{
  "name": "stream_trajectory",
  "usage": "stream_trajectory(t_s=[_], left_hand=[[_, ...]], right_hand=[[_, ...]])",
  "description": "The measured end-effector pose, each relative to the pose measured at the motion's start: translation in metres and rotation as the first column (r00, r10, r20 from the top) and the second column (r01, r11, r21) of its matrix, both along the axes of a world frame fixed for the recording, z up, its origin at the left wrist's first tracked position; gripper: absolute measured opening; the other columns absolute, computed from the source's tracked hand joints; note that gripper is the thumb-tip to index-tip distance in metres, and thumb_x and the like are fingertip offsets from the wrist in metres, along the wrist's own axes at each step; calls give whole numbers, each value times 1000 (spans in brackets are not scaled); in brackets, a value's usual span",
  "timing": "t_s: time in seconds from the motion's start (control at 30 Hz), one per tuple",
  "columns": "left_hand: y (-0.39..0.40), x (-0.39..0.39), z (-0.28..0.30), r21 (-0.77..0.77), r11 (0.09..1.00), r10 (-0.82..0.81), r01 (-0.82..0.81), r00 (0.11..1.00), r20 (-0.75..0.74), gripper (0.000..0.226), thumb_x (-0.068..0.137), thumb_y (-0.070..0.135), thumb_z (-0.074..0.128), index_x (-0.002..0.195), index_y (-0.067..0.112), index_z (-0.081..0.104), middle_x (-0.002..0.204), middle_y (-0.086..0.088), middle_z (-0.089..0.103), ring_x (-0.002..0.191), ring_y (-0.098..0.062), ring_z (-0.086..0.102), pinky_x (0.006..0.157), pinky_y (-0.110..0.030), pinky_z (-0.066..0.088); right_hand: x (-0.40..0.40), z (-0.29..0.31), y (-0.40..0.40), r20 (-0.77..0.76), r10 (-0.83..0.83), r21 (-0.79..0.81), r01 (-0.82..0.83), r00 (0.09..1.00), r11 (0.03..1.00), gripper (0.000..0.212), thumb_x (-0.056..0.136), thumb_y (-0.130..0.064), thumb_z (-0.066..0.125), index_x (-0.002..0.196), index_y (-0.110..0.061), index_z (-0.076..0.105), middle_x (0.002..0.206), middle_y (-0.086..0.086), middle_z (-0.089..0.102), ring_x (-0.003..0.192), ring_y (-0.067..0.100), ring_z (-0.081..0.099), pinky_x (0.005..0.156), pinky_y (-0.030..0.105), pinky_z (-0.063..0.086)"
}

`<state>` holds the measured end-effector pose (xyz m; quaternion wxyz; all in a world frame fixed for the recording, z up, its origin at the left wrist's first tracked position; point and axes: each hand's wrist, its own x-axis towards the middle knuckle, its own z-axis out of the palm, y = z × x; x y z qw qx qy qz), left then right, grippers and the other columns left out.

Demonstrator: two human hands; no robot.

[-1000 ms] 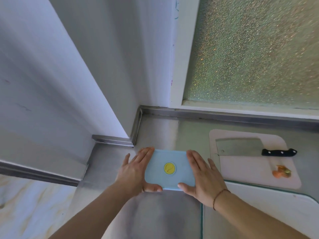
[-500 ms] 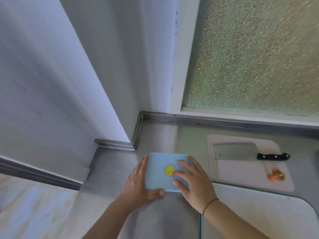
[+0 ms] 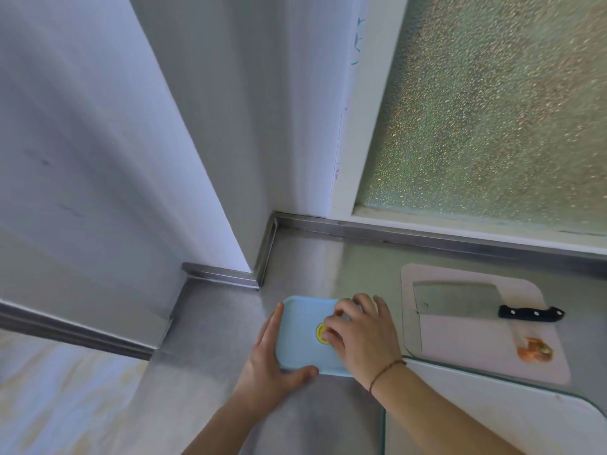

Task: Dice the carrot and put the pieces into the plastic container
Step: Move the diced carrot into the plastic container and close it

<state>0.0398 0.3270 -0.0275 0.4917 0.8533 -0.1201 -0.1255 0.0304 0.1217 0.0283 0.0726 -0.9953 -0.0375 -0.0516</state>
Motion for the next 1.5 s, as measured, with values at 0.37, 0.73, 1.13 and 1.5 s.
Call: stream_trajectory(t_s=[0.37,0.73,1.13,1.5], left_hand=[[-4,-9,-6,-63,995,81,-77,995,61,117,63,68,81,153,60,7,149,34,38,129,14,45,94,-1,38],[-17,45,-8,6,999,31,-32,995,99,101,76,63,65,157,21,21,156,-1,38,133,-14,48,104,-9,37],[-37,92,-10,210,964,-4,-163,780,626,35,83,40,70,100,12,77,116,-12,66,114,-36,52,91,-47,52],[-69,121,-1,204,917,220,-344,860,461,35,81,32,81,107,9,76,126,-12,61,120,-40,45,96,-54,47]], right_hand=[[16,19,18,-254,13,-180,-61,967,982,34,47,-28,85,77,-23,68,98,5,58,106,37,55,88,68,40],[61,18,14,-299,-168,-15,172,939,985,17,85,-26,56,102,-28,57,116,-1,41,115,26,39,96,53,36],[50,-13,-18,-334,-53,31,68,941,997,80,79,-78,17,148,-41,17,162,-6,4,149,26,-12,115,57,19],[122,-5,-44,-416,71,-100,-123,907,987,74,90,-70,26,151,-41,-2,162,-9,-14,147,25,-21,117,55,-8]])
